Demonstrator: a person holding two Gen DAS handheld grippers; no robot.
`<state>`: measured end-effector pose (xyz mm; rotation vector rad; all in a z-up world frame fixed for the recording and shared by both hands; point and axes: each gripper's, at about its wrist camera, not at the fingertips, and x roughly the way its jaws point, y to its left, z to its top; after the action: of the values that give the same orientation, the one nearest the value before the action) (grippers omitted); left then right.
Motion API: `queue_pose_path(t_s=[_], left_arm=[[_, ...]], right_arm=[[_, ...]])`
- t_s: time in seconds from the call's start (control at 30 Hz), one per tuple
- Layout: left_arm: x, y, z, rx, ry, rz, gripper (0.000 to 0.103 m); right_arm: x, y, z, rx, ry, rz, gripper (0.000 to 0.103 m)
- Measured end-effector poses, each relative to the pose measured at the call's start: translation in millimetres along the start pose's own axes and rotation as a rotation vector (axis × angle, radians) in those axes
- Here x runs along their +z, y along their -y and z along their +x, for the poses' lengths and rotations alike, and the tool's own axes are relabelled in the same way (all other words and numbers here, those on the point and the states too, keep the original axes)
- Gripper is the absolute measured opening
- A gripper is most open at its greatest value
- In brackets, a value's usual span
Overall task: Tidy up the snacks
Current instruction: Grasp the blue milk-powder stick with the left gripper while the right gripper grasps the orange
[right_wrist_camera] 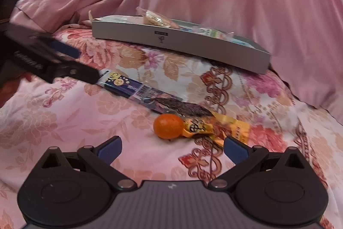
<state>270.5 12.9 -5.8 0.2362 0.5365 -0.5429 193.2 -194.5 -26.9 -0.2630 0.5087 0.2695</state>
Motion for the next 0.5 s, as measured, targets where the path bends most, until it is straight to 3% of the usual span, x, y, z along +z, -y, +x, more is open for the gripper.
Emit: queue_pose_path(t_s=[0.2, 0.5], left_arm=[[10.3, -0.2, 38.0, -0.085, -0.077, 0.147, 0.102], [17.8, 10.8, 69.6, -0.181, -0.211, 0.359, 0.102]], right_arm=[[10.2, 2.6, 13.1, 0.071, -0.003, 0.003, 0.102], [17.4, 2.2, 35.5, 0.091, -0.035, -0.027, 0.082]])
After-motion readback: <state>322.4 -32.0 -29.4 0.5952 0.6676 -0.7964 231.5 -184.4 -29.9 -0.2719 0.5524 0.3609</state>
